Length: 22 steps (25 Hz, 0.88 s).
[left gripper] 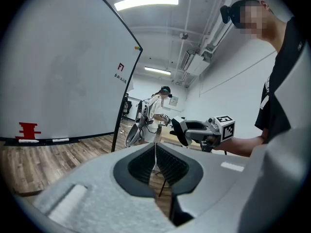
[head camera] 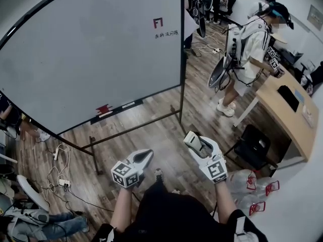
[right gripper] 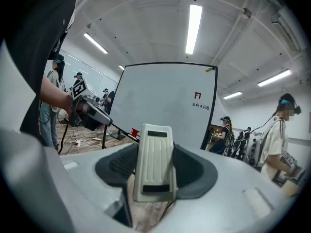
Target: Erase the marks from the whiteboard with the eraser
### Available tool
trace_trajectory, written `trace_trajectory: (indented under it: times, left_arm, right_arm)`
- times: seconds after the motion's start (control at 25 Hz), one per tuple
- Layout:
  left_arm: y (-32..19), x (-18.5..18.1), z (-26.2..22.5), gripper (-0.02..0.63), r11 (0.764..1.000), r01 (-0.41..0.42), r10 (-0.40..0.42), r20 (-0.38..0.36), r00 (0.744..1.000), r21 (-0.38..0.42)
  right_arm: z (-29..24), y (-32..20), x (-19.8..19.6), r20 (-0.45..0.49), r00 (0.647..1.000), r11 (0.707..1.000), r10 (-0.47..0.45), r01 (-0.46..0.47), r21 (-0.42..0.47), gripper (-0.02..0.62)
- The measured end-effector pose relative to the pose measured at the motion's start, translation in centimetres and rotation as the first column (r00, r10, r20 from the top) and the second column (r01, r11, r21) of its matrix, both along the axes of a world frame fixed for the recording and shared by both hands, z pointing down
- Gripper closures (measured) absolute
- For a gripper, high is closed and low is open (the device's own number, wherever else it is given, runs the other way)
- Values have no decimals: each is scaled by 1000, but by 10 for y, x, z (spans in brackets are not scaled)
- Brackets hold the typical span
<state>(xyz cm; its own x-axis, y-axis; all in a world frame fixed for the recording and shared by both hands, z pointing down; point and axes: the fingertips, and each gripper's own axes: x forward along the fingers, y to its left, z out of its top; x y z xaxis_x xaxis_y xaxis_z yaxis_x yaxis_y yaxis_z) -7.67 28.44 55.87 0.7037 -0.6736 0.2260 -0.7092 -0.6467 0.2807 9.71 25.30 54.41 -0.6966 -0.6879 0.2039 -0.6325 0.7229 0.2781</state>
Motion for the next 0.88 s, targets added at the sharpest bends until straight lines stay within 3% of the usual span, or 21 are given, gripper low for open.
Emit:
trace_trajectory:
  times: [0.88]
  left_arm:
    - [-122, -23, 1, 589, 999, -47, 47, -38, 998, 3]
  right_arm:
    - [-9, -114, -17, 24, 997, 997, 77, -77, -10, 357]
